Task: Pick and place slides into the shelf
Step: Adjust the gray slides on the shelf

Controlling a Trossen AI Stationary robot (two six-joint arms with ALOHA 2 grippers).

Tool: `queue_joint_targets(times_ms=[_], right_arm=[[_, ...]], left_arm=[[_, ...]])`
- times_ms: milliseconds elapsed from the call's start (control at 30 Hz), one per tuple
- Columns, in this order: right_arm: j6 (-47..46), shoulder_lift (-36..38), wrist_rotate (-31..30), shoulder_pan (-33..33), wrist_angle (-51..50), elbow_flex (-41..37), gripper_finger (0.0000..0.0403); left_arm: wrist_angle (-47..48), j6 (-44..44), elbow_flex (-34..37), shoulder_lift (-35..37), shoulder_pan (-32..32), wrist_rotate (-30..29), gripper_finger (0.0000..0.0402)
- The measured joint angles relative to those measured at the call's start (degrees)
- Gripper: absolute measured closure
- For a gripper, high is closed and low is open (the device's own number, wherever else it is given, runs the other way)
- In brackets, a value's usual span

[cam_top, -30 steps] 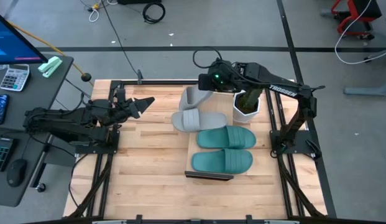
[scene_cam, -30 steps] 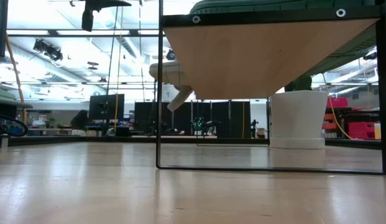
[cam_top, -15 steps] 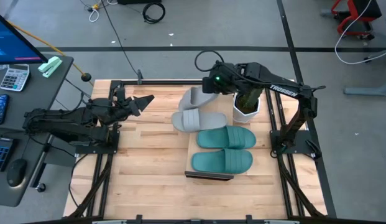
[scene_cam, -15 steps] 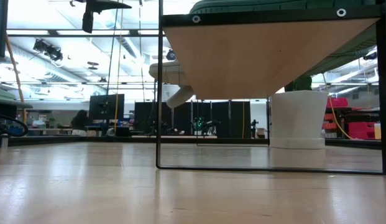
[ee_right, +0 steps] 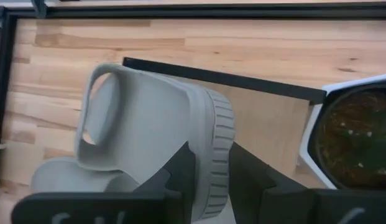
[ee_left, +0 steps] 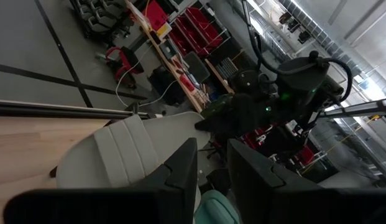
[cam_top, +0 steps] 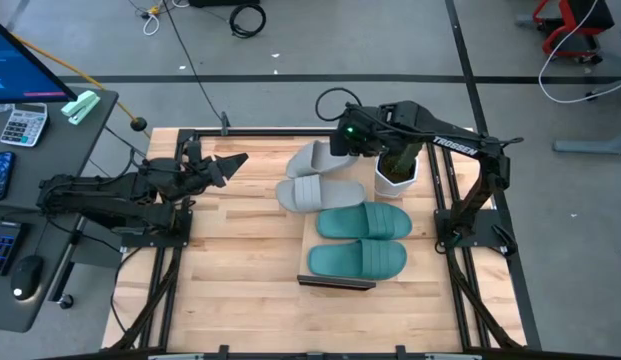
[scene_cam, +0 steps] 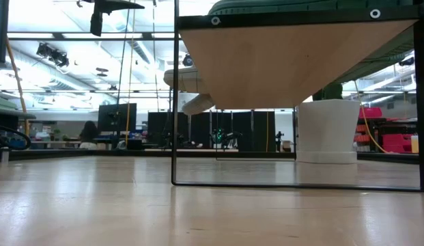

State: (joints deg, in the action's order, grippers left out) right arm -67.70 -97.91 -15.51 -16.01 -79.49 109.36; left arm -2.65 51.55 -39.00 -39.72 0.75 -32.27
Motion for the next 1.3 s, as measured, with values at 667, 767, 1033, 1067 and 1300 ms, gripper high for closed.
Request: queue_joint_targets(times_ms=[667,767,1033,1067,1300], right_arm=[[0.4,-3.0,4.0,-0.9,-3.6,-8.6,0.0324],[0.4,-3.0,4.2,-0.9,-3.2,-10.1,0.0324],[0.8,-3.0,4.2,-0.9,-3.1,-11.9,0.0324],[0.8,-3.0,4.1,-0.9,-3.1,-11.9,0.0324],[1.7,-3.0,4.8,-0.9,-3.3,-11.9,0.0322]], left_arm=[[-0.1,0.3,0.0,0.0,0.0,0.0,0.0319],[-0.1,0.2,0.0,0.0,0.0,0.0,0.0318],[-0.1,0.2,0.0,0.0,0.0,0.0,0.0321],[-0.1,0.2,0.0,0.0,0.0,0.0,0.0321],[-0.1,0.1,0.0,0.0,0.0,0.0,0.0323]])
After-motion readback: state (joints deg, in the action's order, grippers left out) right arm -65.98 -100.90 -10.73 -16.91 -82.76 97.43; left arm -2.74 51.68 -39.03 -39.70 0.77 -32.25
